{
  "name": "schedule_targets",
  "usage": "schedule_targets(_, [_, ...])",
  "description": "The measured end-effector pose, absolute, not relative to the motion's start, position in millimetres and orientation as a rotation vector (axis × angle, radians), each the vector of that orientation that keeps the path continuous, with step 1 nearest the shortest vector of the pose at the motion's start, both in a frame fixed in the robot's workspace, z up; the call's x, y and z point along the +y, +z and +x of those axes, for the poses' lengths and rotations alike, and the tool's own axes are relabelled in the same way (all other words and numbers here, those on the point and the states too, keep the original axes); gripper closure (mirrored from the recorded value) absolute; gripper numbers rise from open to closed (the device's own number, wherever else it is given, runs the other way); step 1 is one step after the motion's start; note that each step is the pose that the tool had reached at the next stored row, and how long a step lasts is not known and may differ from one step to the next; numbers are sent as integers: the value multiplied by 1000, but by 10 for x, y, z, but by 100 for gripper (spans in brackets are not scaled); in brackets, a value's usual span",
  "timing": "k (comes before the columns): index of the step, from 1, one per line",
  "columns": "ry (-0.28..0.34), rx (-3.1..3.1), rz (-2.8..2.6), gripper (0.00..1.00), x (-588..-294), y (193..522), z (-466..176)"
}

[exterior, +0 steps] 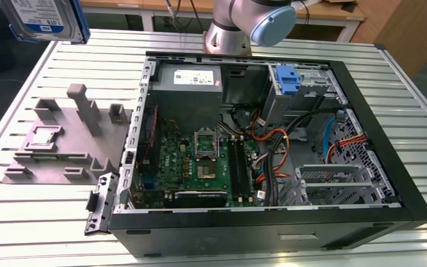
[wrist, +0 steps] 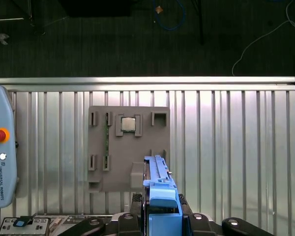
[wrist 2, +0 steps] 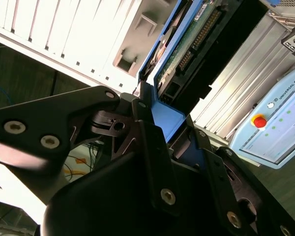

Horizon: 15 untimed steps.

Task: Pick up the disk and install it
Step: 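Pick up the disk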

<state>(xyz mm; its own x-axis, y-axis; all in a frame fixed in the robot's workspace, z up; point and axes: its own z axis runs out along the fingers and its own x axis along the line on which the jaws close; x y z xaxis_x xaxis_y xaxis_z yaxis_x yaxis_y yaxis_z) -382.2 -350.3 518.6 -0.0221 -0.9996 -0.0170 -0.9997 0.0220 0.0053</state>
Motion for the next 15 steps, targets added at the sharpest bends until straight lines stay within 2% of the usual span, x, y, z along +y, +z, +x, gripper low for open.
schedule_targets(15, [25,2240,-2191,63,-3504,5186,-3766])
